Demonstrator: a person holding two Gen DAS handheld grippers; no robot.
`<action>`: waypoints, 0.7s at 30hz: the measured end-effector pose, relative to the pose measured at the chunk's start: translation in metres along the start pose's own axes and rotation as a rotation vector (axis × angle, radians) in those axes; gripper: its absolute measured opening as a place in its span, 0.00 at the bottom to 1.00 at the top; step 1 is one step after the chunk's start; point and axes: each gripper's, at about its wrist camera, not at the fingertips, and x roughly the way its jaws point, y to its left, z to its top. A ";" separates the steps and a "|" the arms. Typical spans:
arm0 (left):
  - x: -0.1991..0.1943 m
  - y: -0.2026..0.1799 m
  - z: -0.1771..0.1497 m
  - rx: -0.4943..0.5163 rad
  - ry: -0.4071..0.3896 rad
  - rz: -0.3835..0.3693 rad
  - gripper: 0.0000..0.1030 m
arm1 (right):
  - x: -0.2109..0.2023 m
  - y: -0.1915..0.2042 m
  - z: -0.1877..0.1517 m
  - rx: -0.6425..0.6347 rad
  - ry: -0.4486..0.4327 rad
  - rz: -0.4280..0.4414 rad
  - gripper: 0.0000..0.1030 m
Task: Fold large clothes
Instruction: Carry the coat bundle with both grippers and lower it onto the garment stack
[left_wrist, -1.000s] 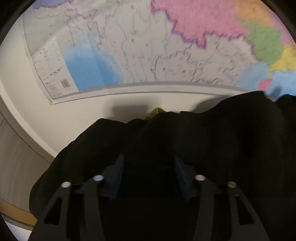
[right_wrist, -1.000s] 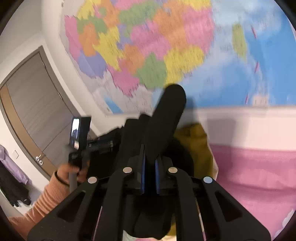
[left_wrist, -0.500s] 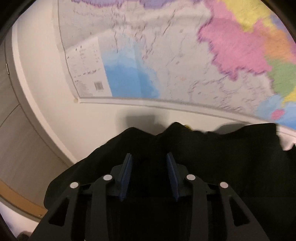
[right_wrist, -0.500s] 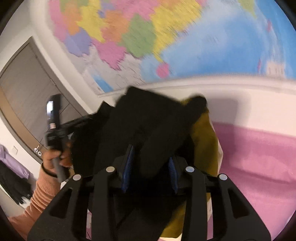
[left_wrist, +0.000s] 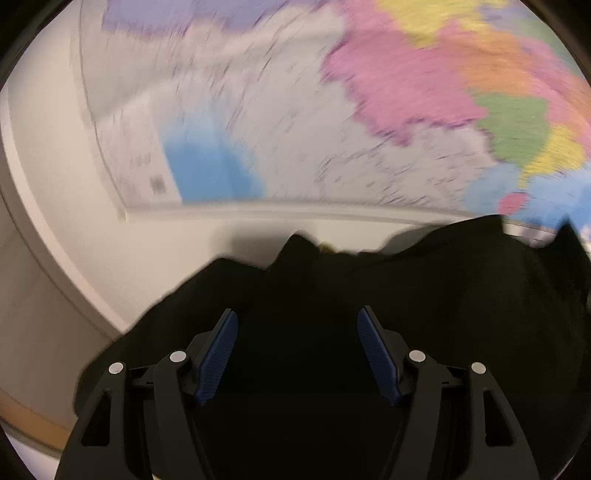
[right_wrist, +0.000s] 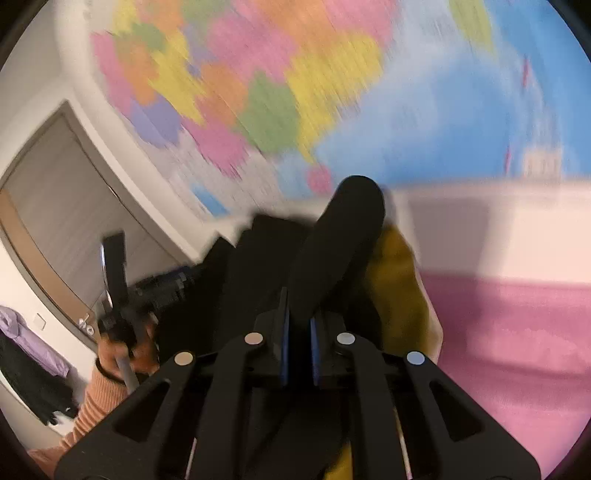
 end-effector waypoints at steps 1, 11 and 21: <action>0.006 0.007 0.000 -0.026 0.017 0.018 0.63 | 0.004 -0.005 -0.004 0.003 0.022 -0.029 0.08; -0.004 0.060 -0.001 -0.155 -0.011 -0.063 0.67 | -0.023 0.007 -0.014 -0.050 -0.033 -0.020 0.54; 0.042 0.053 -0.009 -0.086 0.083 0.099 0.56 | -0.002 -0.004 -0.022 -0.014 0.002 -0.037 0.15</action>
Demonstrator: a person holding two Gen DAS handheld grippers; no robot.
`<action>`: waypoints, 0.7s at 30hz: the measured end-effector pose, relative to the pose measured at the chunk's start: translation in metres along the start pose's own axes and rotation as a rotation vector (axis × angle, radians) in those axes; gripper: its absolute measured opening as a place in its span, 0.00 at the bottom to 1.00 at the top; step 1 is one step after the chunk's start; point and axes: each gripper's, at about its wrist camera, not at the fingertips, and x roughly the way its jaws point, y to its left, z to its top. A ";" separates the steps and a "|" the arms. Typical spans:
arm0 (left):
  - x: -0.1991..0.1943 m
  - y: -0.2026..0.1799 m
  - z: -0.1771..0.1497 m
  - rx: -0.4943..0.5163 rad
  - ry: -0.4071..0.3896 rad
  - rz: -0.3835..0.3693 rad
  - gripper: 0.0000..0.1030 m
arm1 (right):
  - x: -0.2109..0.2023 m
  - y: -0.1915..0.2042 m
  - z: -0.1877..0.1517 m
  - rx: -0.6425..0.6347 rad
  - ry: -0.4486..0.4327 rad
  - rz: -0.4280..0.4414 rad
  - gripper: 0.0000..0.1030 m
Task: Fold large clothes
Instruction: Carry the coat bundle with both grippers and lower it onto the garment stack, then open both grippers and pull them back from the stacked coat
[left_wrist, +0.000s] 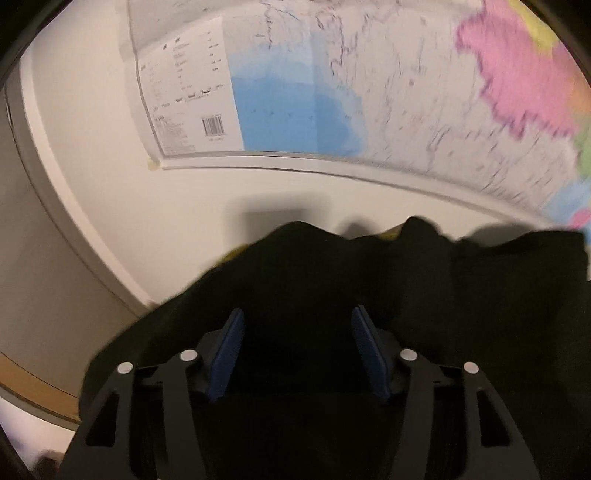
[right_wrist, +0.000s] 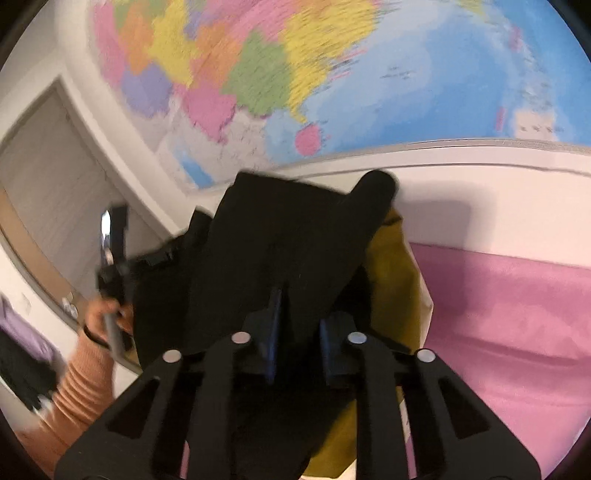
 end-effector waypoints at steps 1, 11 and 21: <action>0.004 -0.001 -0.001 -0.001 0.015 0.009 0.56 | -0.001 -0.002 0.001 0.017 -0.010 -0.016 0.15; -0.063 0.012 -0.024 -0.030 -0.193 -0.043 0.72 | -0.050 0.049 -0.020 -0.194 -0.114 -0.031 0.33; -0.031 -0.021 -0.052 0.070 -0.075 -0.113 0.77 | -0.014 0.043 -0.039 -0.163 0.007 -0.041 0.37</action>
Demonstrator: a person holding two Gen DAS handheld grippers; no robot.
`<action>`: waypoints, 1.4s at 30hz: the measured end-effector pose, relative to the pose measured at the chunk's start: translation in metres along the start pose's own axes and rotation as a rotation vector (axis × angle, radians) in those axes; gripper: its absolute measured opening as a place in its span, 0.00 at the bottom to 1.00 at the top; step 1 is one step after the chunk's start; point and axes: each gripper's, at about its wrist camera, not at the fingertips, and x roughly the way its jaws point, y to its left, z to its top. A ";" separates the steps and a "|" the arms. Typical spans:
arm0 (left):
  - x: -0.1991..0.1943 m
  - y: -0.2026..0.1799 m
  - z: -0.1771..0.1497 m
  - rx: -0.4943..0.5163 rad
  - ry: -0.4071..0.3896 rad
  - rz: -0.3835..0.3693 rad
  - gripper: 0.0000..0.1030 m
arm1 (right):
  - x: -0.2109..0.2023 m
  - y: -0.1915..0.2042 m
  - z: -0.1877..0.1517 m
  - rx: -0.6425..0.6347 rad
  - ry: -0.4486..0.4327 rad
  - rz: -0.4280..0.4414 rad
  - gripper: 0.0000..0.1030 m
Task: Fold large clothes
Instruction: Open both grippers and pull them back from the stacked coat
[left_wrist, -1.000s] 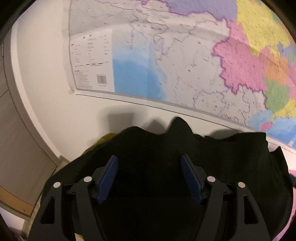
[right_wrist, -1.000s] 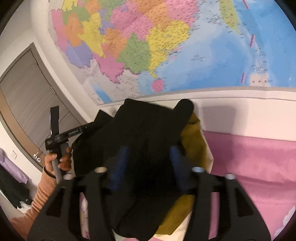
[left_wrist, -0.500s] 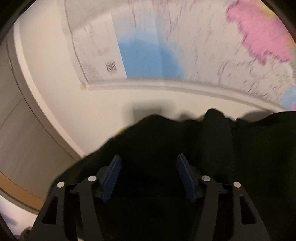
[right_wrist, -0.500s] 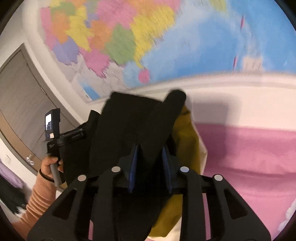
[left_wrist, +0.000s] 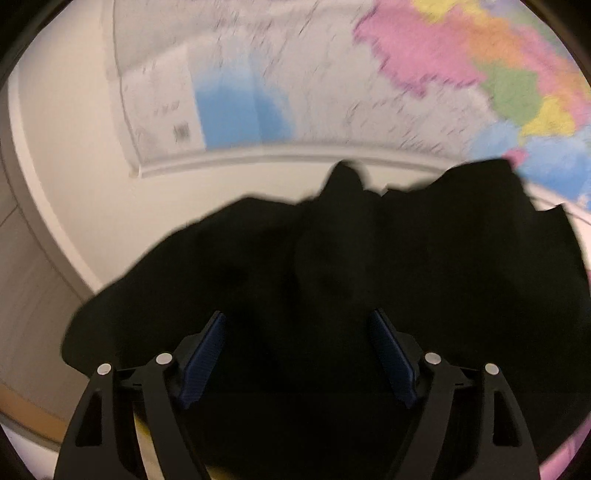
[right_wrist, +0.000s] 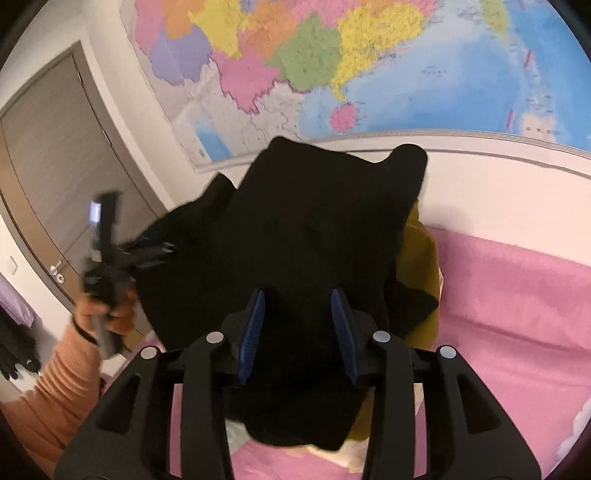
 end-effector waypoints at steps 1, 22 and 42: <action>0.001 0.001 -0.001 -0.010 0.005 0.003 0.77 | -0.008 0.004 -0.002 -0.016 -0.018 -0.013 0.38; -0.101 -0.069 -0.070 -0.017 -0.216 0.023 0.93 | -0.031 0.049 -0.038 -0.174 -0.073 -0.064 0.64; -0.146 -0.113 -0.128 -0.074 -0.175 -0.031 0.93 | -0.060 0.066 -0.114 -0.198 -0.115 -0.166 0.94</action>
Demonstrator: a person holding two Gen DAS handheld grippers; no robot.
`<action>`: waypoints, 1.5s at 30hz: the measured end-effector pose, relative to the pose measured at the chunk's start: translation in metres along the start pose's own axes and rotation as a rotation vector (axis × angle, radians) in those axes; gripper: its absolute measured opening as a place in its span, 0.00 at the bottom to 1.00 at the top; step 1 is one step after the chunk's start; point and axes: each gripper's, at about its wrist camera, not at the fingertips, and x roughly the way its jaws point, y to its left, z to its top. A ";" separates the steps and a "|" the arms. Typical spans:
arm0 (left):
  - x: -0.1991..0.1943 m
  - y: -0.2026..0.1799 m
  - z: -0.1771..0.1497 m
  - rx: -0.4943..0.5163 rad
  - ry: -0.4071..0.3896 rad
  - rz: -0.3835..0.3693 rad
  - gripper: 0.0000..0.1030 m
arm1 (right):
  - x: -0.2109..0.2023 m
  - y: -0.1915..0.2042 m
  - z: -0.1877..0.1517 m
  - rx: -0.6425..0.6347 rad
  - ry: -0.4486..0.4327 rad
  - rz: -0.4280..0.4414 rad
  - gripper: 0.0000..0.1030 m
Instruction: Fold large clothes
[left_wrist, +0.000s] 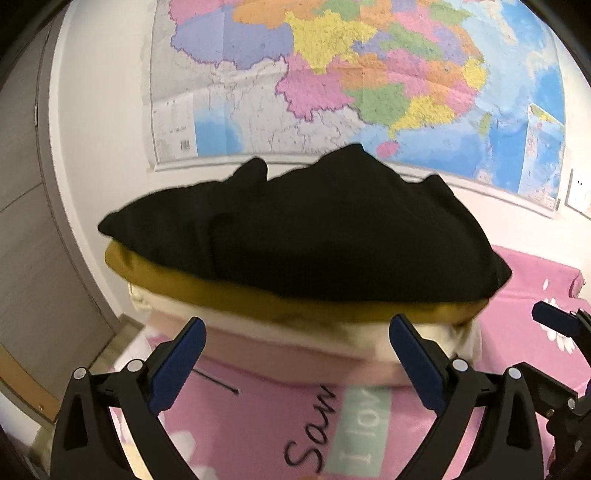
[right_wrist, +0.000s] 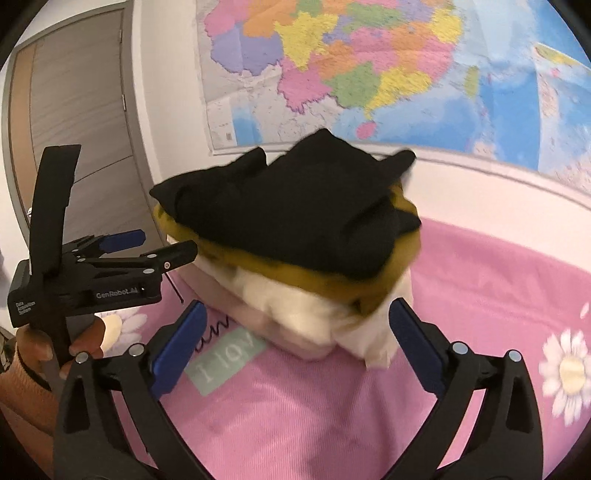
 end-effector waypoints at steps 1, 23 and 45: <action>-0.001 -0.002 -0.004 -0.003 0.008 -0.002 0.93 | -0.001 -0.001 -0.004 0.007 0.005 -0.006 0.94; -0.023 -0.027 -0.051 0.014 0.072 -0.009 0.93 | -0.032 -0.001 -0.053 0.057 0.029 -0.022 0.94; -0.026 -0.031 -0.071 0.011 0.115 -0.026 0.93 | -0.042 0.001 -0.068 0.080 0.040 -0.029 0.94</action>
